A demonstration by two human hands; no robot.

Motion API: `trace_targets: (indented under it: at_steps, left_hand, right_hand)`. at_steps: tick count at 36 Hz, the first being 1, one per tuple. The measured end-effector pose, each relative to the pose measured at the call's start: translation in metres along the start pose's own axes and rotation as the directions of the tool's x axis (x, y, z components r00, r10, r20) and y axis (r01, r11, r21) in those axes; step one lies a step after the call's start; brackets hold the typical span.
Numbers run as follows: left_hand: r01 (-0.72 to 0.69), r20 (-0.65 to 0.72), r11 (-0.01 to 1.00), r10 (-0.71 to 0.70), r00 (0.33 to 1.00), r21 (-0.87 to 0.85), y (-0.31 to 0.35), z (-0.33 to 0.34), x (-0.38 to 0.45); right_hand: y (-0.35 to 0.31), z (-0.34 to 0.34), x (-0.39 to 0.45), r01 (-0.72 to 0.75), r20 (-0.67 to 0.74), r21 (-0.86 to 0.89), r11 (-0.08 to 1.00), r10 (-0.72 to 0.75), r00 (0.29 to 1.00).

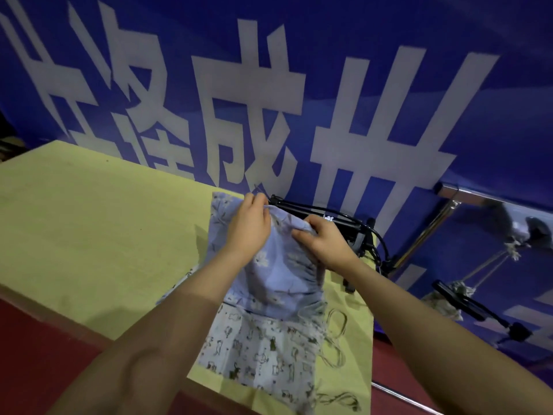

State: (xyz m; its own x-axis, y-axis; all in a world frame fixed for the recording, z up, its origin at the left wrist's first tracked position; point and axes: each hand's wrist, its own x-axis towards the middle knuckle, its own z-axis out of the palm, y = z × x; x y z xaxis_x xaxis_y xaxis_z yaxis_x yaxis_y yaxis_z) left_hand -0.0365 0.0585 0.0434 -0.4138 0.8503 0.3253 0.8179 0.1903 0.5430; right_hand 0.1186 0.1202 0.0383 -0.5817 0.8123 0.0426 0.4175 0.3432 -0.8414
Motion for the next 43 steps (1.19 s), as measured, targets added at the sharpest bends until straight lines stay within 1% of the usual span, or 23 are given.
trace_targets:
  at_steps: [3,5,7,9,10,12,13,16,18,20,22,24,26,27,29,30,32,33,35,37,38,40,43]
  left_hand:
    - [0.01,-0.088,1.0,-0.01,0.996,0.0,0.004,-0.003,-0.001]
    - [-0.019,-0.097,0.999,0.015,0.995,-0.041,0.007,-0.004,-0.005]
    - [-0.037,0.009,0.994,0.038,0.999,-0.1,0.009,0.0,-0.01]
    - [-0.012,0.17,0.992,0.034,0.985,-0.129,0.01,0.004,-0.015]
    - [-0.003,0.223,0.992,0.032,0.974,-0.129,0.01,0.007,-0.018]
    - [0.019,0.265,0.99,0.02,0.964,-0.142,0.009,0.01,-0.022]
    - [0.034,0.274,0.988,0.009,0.962,-0.152,0.009,0.011,-0.023]
    - [0.086,0.272,0.98,-0.035,0.962,-0.177,0.006,0.013,-0.023]
    - [0.142,0.273,0.974,-0.091,0.958,-0.174,0.006,0.012,-0.022]
    - [0.159,0.239,0.972,-0.115,0.964,-0.171,0.007,0.011,-0.021]
    - [0.162,0.169,0.974,-0.134,0.976,-0.16,0.01,0.008,-0.019]
    - [0.165,0.087,0.974,-0.153,0.984,-0.158,0.009,0.003,-0.018]
    - [0.099,0.03,0.991,-0.096,0.995,-0.095,0.007,-0.002,-0.016]
    - [0.038,0.035,0.999,-0.038,0.999,-0.019,0.006,-0.005,-0.015]
    - [-0.067,0.108,0.983,0.049,0.993,0.172,0.002,-0.008,-0.012]
    - [-0.101,0.145,0.96,0.064,0.987,0.261,-0.001,-0.01,-0.01]
    - [-0.171,0.149,0.901,0.12,0.982,0.399,-0.009,-0.009,-0.007]
    - [-0.205,0.181,0.862,0.134,0.974,0.463,-0.013,-0.009,-0.006]
    - [-0.228,0.216,0.777,0.121,0.969,0.586,-0.021,-0.006,-0.003]
    - [-0.224,0.186,0.748,0.135,0.973,0.625,-0.032,0.001,-0.001]
    - [-0.215,0.199,0.748,0.112,0.973,0.628,-0.032,0.001,-0.003]
    - [-0.186,0.256,0.783,0.035,0.966,0.594,-0.031,0.001,-0.008]
    - [-0.123,0.266,0.813,-0.041,0.963,0.569,-0.041,0.013,-0.012]
  right_hand:
    - [-0.015,-0.002,0.008,0.018,-0.001,0.063,0.998,-0.018,1.0]
    - [-0.026,-0.002,0.013,-0.033,0.053,0.139,0.99,0.026,0.998]
    - [-0.038,-0.003,0.017,-0.107,0.114,0.214,0.971,0.084,0.99]
    - [-0.037,-0.003,0.026,-0.147,0.179,0.277,0.95,0.1,0.979]
    - [-0.036,-0.003,0.027,-0.161,0.206,0.289,0.944,0.103,0.973]
    - [-0.033,0.0,0.029,-0.169,0.219,0.273,0.947,0.11,0.97]
    - [-0.036,-0.001,0.025,-0.171,0.203,0.263,0.95,0.119,0.972]
    - [-0.026,0.001,0.029,-0.082,0.107,0.242,0.967,0.057,0.993]
    - [-0.022,0.001,0.03,-0.038,0.066,0.245,0.969,0.022,0.998]
    - [-0.017,0.003,0.033,-0.005,0.036,0.225,0.974,-0.003,0.999]
    - [-0.015,0.004,0.035,0.058,0.011,0.146,0.988,-0.06,0.998]
    - [-0.011,0.008,0.036,0.107,-0.006,0.018,0.994,-0.107,0.994]
    - [-0.007,0.011,0.038,0.131,-0.009,-0.086,0.988,-0.133,0.991]
    - [-0.004,0.013,0.039,0.139,-0.005,-0.122,0.983,-0.141,0.99]
    - [0.0,0.016,0.041,0.15,0.003,-0.175,0.973,-0.152,0.988]
    - [0.003,0.018,0.043,0.144,0.002,-0.196,0.97,-0.147,0.989]
    - [0.009,0.019,0.044,0.101,-0.014,-0.236,0.967,-0.107,0.994]
    - [0.013,0.019,0.045,0.077,-0.026,-0.253,0.965,-0.086,0.996]
    - [0.021,0.019,0.047,0.049,-0.039,-0.277,0.959,-0.063,0.997]
    - [0.027,0.02,0.049,0.026,-0.03,-0.261,0.965,-0.035,0.999]
    - [0.029,0.022,0.049,0.022,-0.019,-0.238,0.971,-0.027,0.999]
    - [0.033,0.023,0.05,0.027,0.003,-0.181,0.983,-0.026,1.0]
    - [0.036,0.026,0.048,0.019,0.06,-0.037,0.999,-0.017,0.998]
